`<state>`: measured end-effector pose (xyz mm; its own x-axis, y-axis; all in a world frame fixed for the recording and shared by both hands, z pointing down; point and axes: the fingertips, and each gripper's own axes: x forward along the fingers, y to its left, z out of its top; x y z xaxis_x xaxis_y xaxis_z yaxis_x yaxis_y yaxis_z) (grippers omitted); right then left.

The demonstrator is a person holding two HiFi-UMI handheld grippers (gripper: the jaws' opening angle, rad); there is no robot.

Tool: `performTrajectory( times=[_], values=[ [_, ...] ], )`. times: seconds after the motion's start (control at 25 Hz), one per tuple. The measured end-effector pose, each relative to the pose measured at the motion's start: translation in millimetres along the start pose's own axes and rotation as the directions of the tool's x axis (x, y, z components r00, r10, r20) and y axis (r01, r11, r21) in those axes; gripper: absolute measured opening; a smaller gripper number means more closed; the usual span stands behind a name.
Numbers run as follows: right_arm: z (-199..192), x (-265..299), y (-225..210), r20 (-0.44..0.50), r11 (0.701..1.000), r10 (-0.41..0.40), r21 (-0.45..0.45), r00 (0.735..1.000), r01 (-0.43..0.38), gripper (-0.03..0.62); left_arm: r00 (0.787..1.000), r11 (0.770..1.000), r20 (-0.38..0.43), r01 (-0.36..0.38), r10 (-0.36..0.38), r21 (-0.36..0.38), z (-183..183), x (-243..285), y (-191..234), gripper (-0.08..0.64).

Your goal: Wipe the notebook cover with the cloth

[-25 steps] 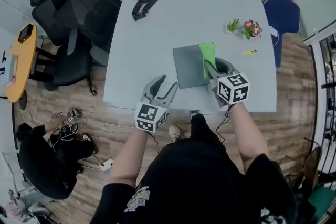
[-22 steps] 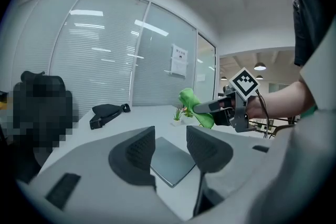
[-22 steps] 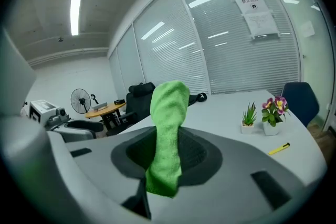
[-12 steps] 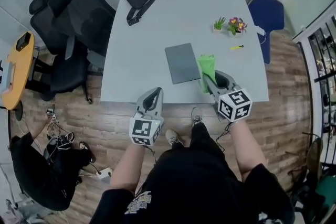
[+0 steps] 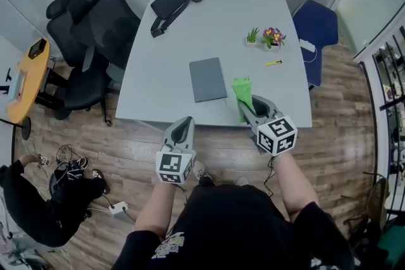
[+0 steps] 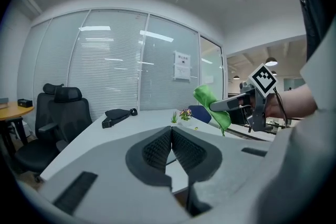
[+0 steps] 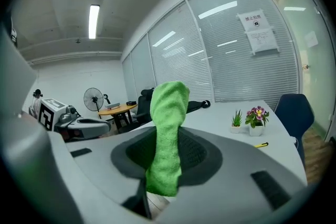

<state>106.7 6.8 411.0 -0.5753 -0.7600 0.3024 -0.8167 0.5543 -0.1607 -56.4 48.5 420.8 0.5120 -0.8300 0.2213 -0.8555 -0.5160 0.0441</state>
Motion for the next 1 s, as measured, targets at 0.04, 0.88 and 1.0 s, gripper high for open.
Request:
performTrajectory(
  times=[0.04, 0.88, 1.0],
  values=[
    [-1.7, -8.6, -0.1, 0.000, 1.000, 0.019, -0.005, 1.000, -0.019, 0.110, 1.000, 1.000, 0.002, -0.011, 0.011, -0.006, 0.6, -1.1, -11.9, 0.006],
    [-48.7, -134.8, 31.7, 0.003, 0.981, 0.191, -0.043, 0.982, -0.191, 0.110, 0.996, 0.996, 0.006, -0.088, 0.088, -0.011, -16.0, -70.9, -168.7, 0.006],
    [-46.4, -137.9, 35.3, 0.013, 0.982, 0.186, -0.039, 0.983, -0.185, 0.110, 0.997, 0.997, 0.018, -0.078, 0.078, 0.001, -9.8, -73.9, -169.3, 0.006]
  ],
)
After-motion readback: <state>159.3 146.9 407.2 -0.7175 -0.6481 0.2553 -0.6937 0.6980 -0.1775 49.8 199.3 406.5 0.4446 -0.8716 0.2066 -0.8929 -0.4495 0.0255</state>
